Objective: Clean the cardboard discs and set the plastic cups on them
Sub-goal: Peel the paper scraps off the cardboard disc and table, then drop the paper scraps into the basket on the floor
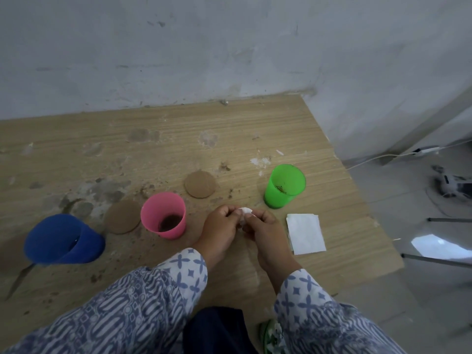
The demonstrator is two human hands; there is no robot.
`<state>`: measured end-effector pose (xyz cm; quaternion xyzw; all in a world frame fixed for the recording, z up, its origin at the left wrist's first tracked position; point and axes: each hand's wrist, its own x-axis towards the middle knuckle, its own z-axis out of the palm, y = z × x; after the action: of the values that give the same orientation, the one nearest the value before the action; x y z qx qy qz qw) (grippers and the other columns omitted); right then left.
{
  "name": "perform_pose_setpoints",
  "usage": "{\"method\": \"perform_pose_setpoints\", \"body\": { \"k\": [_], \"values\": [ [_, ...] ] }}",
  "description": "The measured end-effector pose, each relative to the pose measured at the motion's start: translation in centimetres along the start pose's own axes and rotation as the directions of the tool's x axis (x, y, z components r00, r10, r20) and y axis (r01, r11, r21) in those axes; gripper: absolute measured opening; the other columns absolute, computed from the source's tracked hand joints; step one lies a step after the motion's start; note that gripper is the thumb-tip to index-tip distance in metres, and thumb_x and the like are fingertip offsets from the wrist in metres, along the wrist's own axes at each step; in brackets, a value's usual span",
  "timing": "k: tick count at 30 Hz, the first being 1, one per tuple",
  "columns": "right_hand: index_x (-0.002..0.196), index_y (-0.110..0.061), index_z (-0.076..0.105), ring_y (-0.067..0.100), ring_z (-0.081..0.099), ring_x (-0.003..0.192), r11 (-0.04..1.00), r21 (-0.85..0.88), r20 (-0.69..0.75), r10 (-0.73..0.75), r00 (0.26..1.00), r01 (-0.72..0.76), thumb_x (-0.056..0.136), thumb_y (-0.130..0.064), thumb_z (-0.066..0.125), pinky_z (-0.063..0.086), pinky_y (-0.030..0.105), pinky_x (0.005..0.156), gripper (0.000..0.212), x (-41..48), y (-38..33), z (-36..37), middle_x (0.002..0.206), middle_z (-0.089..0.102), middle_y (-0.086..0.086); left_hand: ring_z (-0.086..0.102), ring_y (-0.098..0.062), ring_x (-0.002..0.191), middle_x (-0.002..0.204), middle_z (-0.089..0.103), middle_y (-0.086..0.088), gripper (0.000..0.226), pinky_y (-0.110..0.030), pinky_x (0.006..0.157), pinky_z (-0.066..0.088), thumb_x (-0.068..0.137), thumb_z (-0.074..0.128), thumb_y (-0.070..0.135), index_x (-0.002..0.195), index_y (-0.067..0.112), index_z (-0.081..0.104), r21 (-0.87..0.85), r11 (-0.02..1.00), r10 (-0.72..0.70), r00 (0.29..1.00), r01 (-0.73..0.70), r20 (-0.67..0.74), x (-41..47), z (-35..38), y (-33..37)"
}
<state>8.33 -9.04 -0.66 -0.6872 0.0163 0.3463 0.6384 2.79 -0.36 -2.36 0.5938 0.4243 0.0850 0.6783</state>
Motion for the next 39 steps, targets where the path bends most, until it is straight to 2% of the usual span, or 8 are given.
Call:
{"method": "perform_pose_setpoints", "body": {
  "k": [6,11,19,27,29,32,35,39],
  "values": [
    [0.084,-0.003,0.063,0.012,0.052,0.056,0.998,0.070,-0.128,0.004,0.992,0.006,0.084,-0.008,0.060,0.045,0.025,0.054,0.006,-1.5,0.4,-1.0,0.065,0.060,0.009,0.063,-0.018,0.079,0.088,0.071,-0.011,0.008,-0.038,0.078,0.052,0.090,0.058,0.018,0.092,0.015,0.065,0.069,0.998,-0.007,0.993,-0.002,0.119,-0.9,0.8,0.3],
    [0.092,0.003,0.063,0.010,0.050,0.054,0.989,0.142,-0.238,-0.002,0.971,0.037,0.082,-0.004,0.060,0.044,0.023,0.052,0.012,-3.6,1.4,-1.8,0.066,0.059,0.010,0.057,-0.014,0.068,0.080,0.067,-0.008,0.010,-0.031,0.068,0.047,0.089,0.060,0.018,0.094,0.009,0.061,0.173,0.983,0.018,0.976,-0.057,0.219,-2.1,1.4,0.1],
    [0.086,-0.005,0.066,0.016,0.051,0.060,0.975,0.209,-0.426,0.018,0.905,0.079,0.080,-0.007,0.062,0.045,0.029,0.056,0.007,-8.3,4.1,-4.4,0.064,0.058,0.007,0.053,-0.015,0.062,0.072,0.061,-0.004,0.009,-0.029,0.059,0.042,0.089,0.061,0.020,0.089,0.011,0.057,0.302,0.948,-0.047,0.897,-0.099,0.440,-5.2,3.4,-1.3],
    [0.090,-0.002,0.064,0.023,0.052,0.066,0.945,0.286,-0.612,0.053,0.789,0.159,0.081,-0.004,0.057,0.045,0.034,0.061,0.011,-12.7,8.7,-9.7,0.071,0.060,0.013,0.055,-0.015,0.064,0.077,0.062,-0.005,0.007,-0.029,0.060,0.047,0.089,0.060,0.018,0.090,0.015,0.054,0.386,0.910,-0.140,0.763,-0.153,0.631,-9.7,8.7,-4.2],
    [0.089,-0.003,0.064,0.024,0.054,0.066,0.934,0.317,-0.657,0.091,0.748,0.164,0.081,-0.003,0.057,0.046,0.037,0.062,0.011,-13.6,10.4,-11.3,0.072,0.062,0.015,0.058,-0.014,0.072,0.084,0.064,-0.004,0.006,-0.027,0.066,0.050,0.089,0.060,0.019,0.092,0.017,0.056,0.411,0.891,-0.153,0.723,-0.193,0.673,-10.9,10.3,-5.8],
    [0.086,-0.005,0.064,0.022,0.058,0.063,0.920,0.362,-0.713,0.168,0.681,0.153,0.080,-0.002,0.056,0.048,0.037,0.061,0.010,-14.6,13.0,-13.5,0.073,0.064,0.016,0.063,-0.018,0.084,0.092,0.067,-0.003,0.005,-0.035,0.080,0.055,0.087,0.061,0.026,0.088,0.024,0.056,0.470,0.846,-0.191,0.679,-0.253,0.709,-12.2,12.7,-8.8],
    [0.083,-0.006,0.063,0.021,0.060,0.063,0.931,0.348,-0.755,0.211,0.621,0.108,0.080,-0.002,0.056,0.049,0.036,0.061,0.009,-15.1,15.3,-14.9,0.072,0.066,0.012,0.063,-0.018,0.090,0.096,0.066,-0.002,0.008,-0.038,0.085,0.054,0.089,0.061,0.028,0.086,0.026,0.054,0.536,0.796,-0.227,0.682,-0.281,0.695,-13.0,14.5,-11.5],
    [0.079,-0.011,0.062,0.021,0.060,0.067,0.947,0.321,-0.788,0.267,0.555,-0.001,0.078,-0.004,0.056,0.051,0.037,0.064,0.009,-14.6,18.9,-16.7,0.075,0.066,0.008,0.061,-0.021,0.094,0.103,0.064,-0.003,0.007,-0.035,0.083,0.055,0.090,0.060,0.025,0.095,0.022,0.056,0.642,0.707,-0.283,0.714,-0.295,0.640,-13.0,16.5,-15.1]
  ]
}}
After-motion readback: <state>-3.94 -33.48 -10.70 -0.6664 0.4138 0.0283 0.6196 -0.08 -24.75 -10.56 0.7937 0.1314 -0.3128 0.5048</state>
